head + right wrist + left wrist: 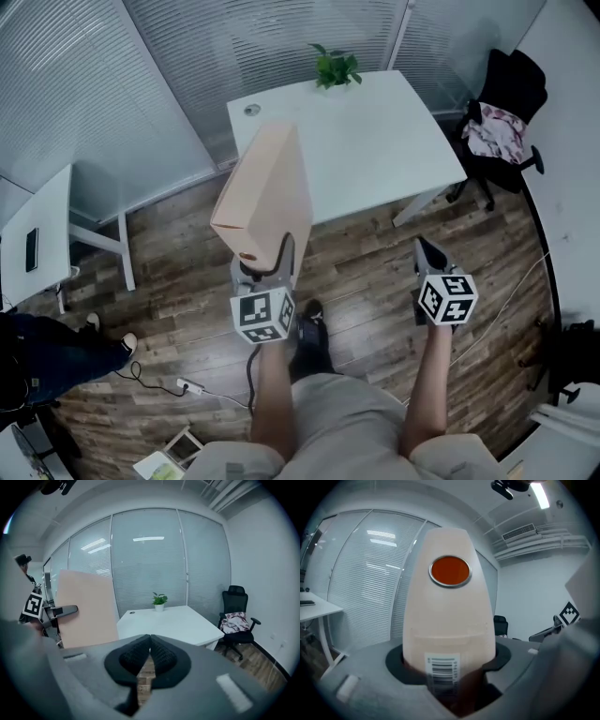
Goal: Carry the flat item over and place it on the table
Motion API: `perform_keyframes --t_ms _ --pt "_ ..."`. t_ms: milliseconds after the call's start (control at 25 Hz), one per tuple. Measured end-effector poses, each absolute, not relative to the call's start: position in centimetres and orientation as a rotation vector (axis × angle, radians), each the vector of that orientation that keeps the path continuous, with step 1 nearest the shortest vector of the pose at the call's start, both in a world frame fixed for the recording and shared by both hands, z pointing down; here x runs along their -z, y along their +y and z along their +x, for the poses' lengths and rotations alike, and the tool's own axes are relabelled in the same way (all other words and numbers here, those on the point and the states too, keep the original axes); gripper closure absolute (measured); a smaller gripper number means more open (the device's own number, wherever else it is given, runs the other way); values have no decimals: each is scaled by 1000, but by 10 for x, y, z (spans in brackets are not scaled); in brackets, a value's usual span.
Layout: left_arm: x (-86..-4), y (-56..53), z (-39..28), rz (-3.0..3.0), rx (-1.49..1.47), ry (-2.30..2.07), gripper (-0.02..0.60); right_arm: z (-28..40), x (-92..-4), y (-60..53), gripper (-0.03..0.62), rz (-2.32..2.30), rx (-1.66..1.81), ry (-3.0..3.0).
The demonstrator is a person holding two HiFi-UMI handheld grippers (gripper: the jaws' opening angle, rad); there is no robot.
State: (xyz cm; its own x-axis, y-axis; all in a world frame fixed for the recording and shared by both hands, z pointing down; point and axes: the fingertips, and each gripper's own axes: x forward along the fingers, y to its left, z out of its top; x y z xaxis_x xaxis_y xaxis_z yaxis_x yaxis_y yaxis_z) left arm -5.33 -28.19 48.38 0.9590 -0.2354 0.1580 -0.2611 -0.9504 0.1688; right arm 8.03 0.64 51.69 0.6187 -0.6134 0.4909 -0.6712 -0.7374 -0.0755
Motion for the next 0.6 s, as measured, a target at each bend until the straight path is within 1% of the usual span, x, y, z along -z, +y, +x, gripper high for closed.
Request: perform_keyframes --t_ms 320,600 --pt "-495 -327 6 2861 -206 -405 279 136 -515 -34 592 2692 -741 -1096" --pt "-503 -344 57 2822 -207 -366 279 173 -518 -47 592 2670 -764 -1063"
